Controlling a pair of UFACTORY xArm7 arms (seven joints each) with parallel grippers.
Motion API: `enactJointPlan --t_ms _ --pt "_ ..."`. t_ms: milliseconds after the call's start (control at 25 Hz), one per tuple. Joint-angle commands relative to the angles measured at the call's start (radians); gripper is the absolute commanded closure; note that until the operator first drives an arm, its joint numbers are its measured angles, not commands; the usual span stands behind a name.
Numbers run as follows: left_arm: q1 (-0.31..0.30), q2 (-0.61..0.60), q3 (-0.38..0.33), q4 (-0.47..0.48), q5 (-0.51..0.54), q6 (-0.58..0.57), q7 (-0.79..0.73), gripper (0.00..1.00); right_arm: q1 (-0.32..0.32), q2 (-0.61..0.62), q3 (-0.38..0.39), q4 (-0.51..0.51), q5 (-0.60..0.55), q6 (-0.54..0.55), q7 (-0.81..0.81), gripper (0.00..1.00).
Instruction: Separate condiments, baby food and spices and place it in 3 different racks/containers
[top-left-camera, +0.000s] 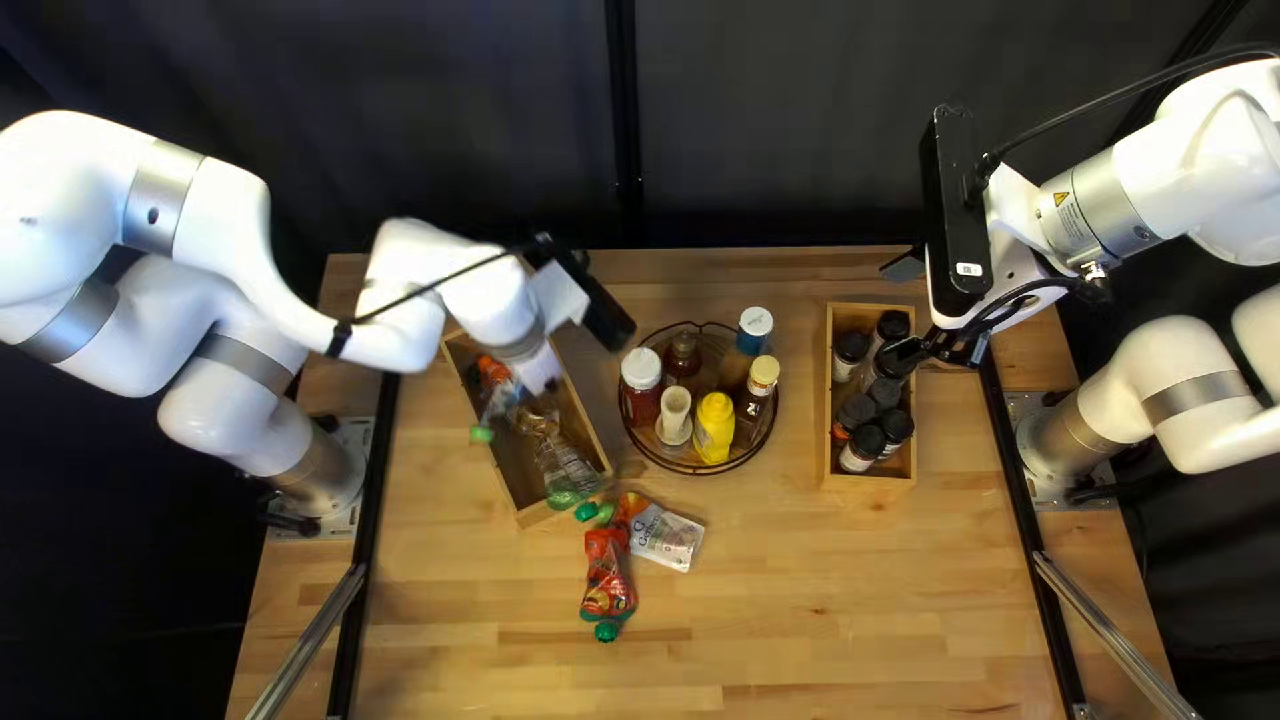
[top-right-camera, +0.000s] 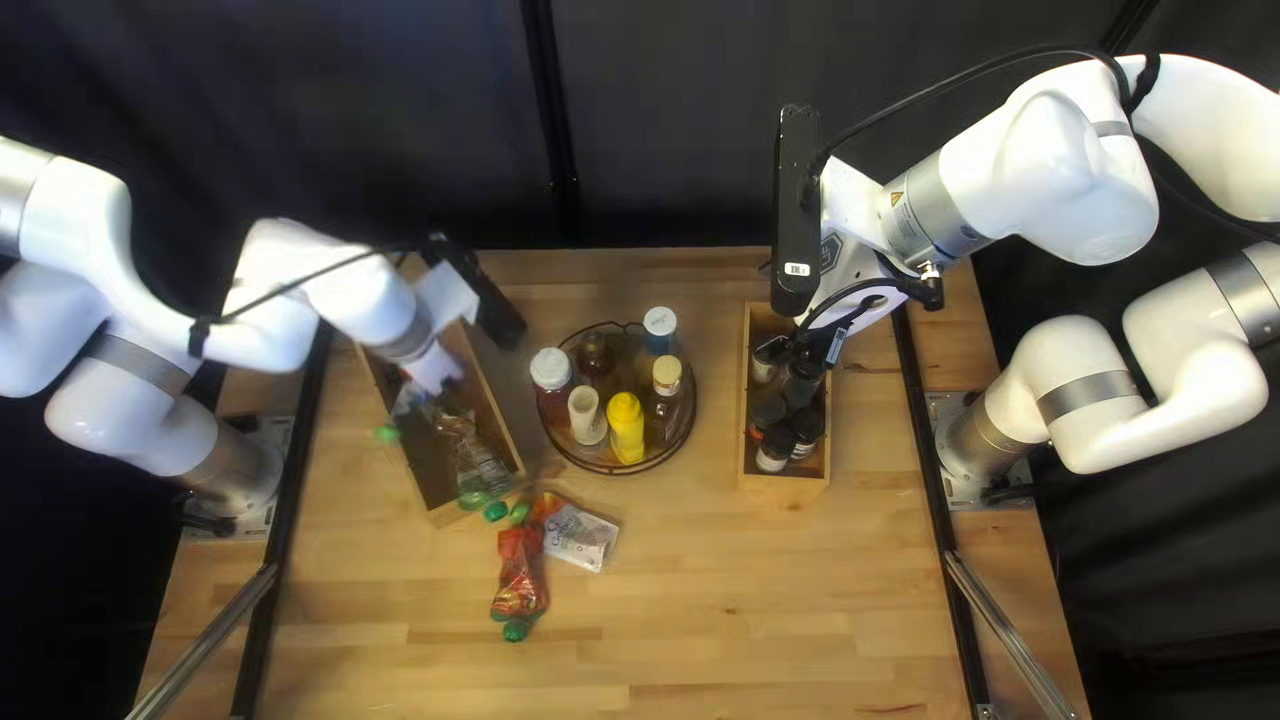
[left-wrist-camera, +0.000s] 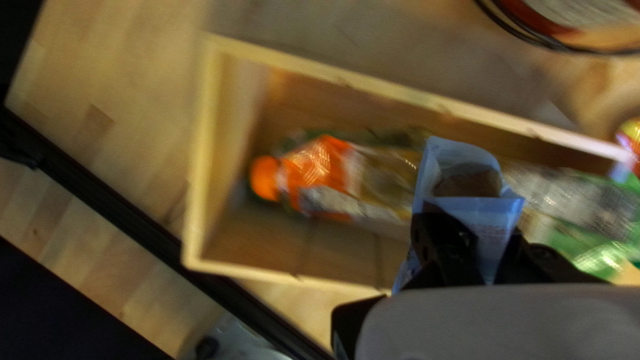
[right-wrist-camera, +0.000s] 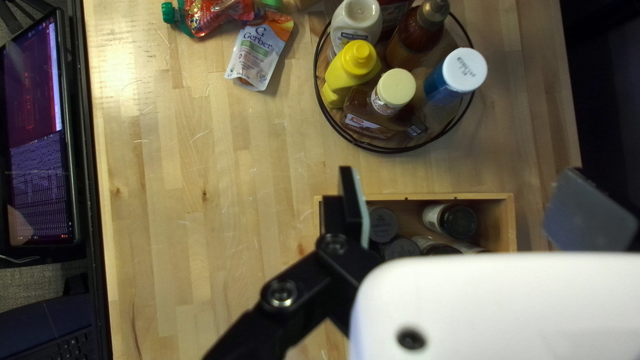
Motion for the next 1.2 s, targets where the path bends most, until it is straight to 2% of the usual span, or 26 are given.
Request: enactJointPlan --t_ms 40,120,160,200,240,400,480,520,600,680,720,920,1000,1040,1080,1160,1200 --pt "0.029 0.004 -0.036 -0.033 0.04 -0.036 -0.116 0.94 0.0 0.0 0.0 0.0 0.0 0.0 0.0 0.0" --pt "0.04 0.0 -0.058 -0.044 0.056 -0.033 -0.167 0.85 0.0 0.0 0.0 0.0 0.0 0.0 0.0 0.0" --pt "0.043 0.001 -0.066 -0.046 0.06 -0.032 -0.186 0.38 0.0 0.0 0.0 0.0 0.0 0.0 0.0 0.0" --pt "0.044 0.003 -0.069 -0.047 0.062 -0.032 -0.197 0.1 0.0 0.0 0.0 0.0 0.0 0.0 0.0 0.0" --pt "0.045 0.01 -0.079 -0.047 0.064 -0.026 -0.223 0.0 0.0 0.0 0.0 0.0 0.0 0.0 0.0 0.0" --pt "0.006 0.049 -0.119 0.001 0.02 0.026 -0.259 0.0 0.0 0.0 0.0 0.0 0.0 0.0 0.0 0.0" --pt "-0.058 0.094 -0.15 0.065 -0.048 0.07 -0.246 0.0 0.0 0.0 0.0 0.0 0.0 0.0 0.0 0.0" --pt "-0.113 0.135 -0.163 0.117 -0.105 0.091 -0.21 0.0 0.0 0.0 0.0 0.0 0.0 0.0 0.0 0.0" --pt "-0.179 0.188 -0.171 0.173 -0.176 0.1 -0.139 0.0 0.0 0.0 0.0 0.0 0.0 0.0 0.0 0.0" --pt "-0.256 0.248 -0.167 0.222 -0.268 0.079 0.002 0.0 0.0 0.0 0.0 0.0 0.0 0.0 0.0 0.0" --pt "-0.296 0.28 -0.159 0.242 -0.326 0.057 0.118 0.0 0.0 0.0 0.0 0.0 0.0 0.0 0.0 0.0" --pt "-0.392 0.359 -0.159 0.294 -0.496 -0.009 0.497 0.0 0.0 0.0 0.0 0.0 0.0 0.0 0.0 0.0" --pt "-0.412 0.393 -0.16 0.32 -0.553 -0.02 0.637 0.0 0.0 0.0 0.0 0.0 0.0 0.0 0.0 0.0" --pt "-0.423 0.429 -0.159 0.346 -0.602 -0.023 0.759 0.0 0.0 0.0 0.0 0.0 0.0 0.0 0.0 0.0" --pt "-0.426 0.451 -0.161 0.362 -0.627 -0.021 0.823 0.0 0.0 0.0 0.0 0.0 0.0 0.0 0.0 0.0" --pt "-0.427 0.523 -0.177 0.414 -0.699 -0.021 1.044 0.0 0.0 0.0 0.0 0.0 0.0 0.0 0.0 0.0" --pt "-0.425 0.538 -0.181 0.423 -0.71 -0.022 1.095 0.0 0.0 0.0 0.0 0.0 0.0 0.0 0.0 0.0"
